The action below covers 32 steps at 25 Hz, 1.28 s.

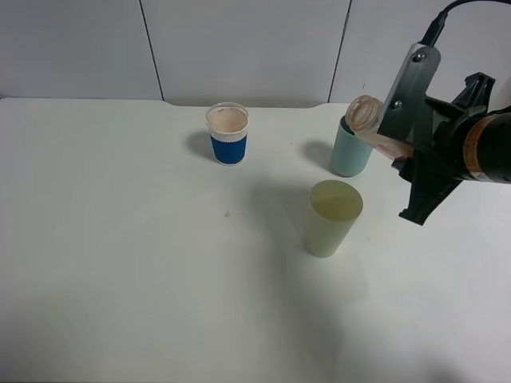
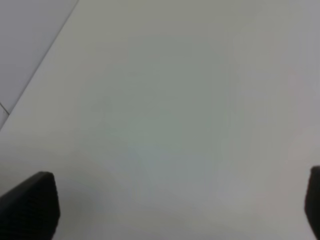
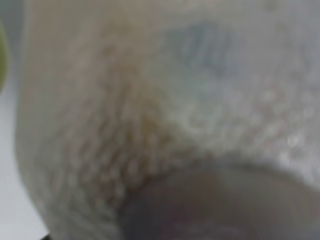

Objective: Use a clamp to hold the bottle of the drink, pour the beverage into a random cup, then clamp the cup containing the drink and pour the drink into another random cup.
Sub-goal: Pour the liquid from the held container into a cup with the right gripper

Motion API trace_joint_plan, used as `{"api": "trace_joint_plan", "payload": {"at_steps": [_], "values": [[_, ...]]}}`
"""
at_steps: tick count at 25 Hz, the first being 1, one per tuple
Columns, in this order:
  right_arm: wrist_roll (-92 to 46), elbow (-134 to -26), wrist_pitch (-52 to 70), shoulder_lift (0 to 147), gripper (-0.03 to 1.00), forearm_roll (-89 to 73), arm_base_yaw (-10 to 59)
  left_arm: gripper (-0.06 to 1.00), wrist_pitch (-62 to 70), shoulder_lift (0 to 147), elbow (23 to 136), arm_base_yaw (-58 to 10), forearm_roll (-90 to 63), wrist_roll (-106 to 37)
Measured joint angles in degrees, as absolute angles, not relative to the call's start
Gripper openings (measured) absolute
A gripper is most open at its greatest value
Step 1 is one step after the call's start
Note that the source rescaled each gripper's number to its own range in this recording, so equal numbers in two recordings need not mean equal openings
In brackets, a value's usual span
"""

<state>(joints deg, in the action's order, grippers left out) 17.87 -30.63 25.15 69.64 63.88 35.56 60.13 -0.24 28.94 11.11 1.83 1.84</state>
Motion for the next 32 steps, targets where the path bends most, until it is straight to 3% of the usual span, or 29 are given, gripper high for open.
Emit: {"api": "trace_joint_plan", "payload": {"at_steps": [32], "values": [[11.2,-30.04,32.15,69.57,0.02,62.57,40.1,1.0,60.13,-0.24,28.94,11.11,1.83,1.84]]}}
